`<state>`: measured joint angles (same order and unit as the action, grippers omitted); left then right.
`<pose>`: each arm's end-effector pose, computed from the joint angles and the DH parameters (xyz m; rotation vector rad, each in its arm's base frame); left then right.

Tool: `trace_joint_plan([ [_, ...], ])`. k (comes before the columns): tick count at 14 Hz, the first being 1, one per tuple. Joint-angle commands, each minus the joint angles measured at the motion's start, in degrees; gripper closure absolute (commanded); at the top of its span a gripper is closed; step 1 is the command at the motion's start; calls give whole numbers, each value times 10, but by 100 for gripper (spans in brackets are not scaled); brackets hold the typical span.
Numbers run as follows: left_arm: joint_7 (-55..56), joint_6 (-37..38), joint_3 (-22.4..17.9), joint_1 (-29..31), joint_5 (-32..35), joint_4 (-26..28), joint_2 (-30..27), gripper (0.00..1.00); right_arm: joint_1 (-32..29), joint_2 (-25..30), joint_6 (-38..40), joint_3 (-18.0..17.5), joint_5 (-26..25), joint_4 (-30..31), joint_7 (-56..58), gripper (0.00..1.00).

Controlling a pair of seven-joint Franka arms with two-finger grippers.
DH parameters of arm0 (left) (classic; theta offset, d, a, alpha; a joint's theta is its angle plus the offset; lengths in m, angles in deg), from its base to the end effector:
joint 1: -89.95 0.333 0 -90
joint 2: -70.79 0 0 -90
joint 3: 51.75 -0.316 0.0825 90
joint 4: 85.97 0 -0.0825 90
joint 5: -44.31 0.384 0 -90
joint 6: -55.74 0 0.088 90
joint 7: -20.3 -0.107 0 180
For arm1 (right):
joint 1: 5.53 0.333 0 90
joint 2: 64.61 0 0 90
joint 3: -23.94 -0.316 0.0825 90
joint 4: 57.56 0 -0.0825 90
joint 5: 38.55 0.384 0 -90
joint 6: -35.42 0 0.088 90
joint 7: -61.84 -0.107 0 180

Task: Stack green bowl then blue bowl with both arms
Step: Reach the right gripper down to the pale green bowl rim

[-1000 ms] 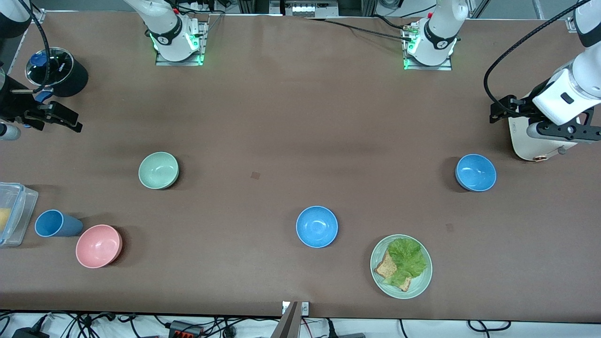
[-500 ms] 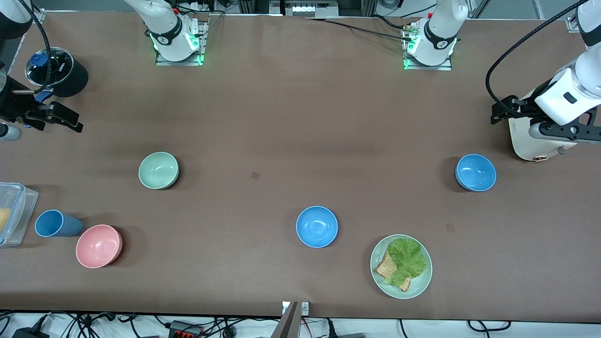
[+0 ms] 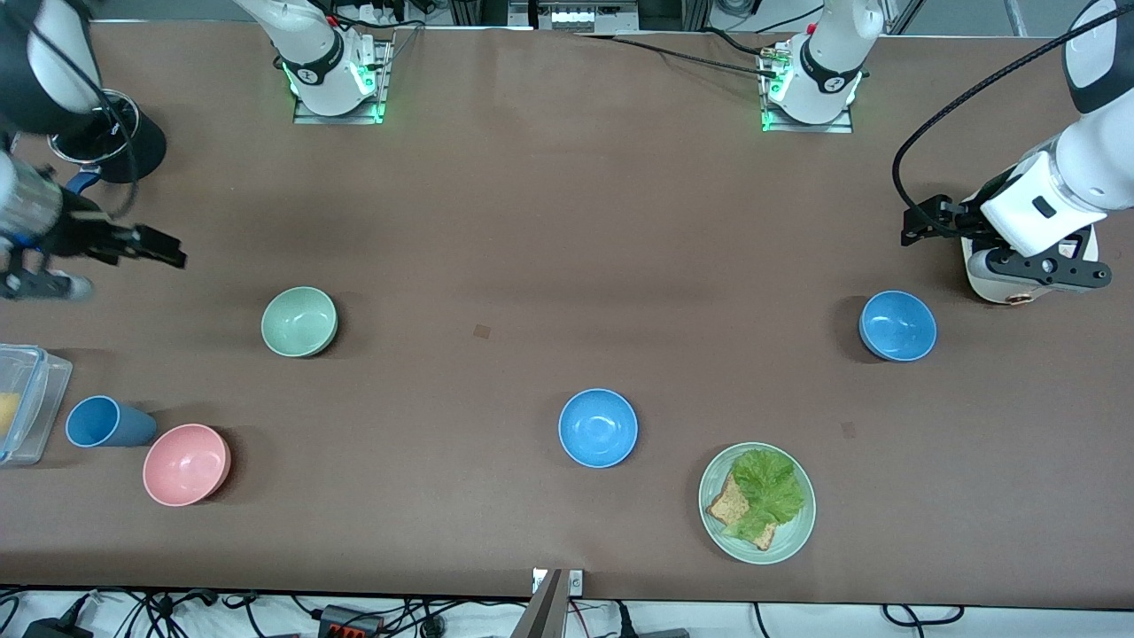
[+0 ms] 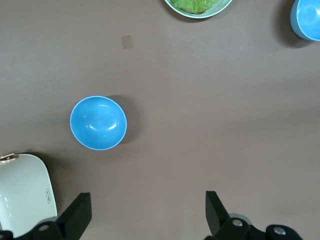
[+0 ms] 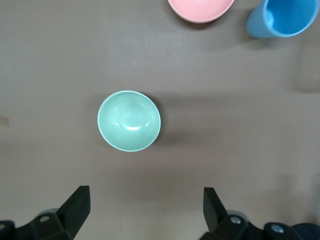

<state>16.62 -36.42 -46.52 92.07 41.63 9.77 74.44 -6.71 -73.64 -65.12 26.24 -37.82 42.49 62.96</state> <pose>0.5675 -0.0344 0.5449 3.0775 -0.1756 -0.1940 0.5911 -0.0337 0.4658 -3.1202 0.0693 0.2322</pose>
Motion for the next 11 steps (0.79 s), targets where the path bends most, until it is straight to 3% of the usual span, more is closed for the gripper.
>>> trace_joint_plan([
  [1,3,8,0,-2,-6,-20,10,0,-6,-61,-16,-7,-9,-5,6,0],
  [6,2,8,0,-2,-7,-20,11,0,-6,-166,-93,-8,-8,-2,6,0],
  [11,2,8,0,-2,-6,-20,11,0,-7,-225,-138,-9,-6,1,34,0],
])
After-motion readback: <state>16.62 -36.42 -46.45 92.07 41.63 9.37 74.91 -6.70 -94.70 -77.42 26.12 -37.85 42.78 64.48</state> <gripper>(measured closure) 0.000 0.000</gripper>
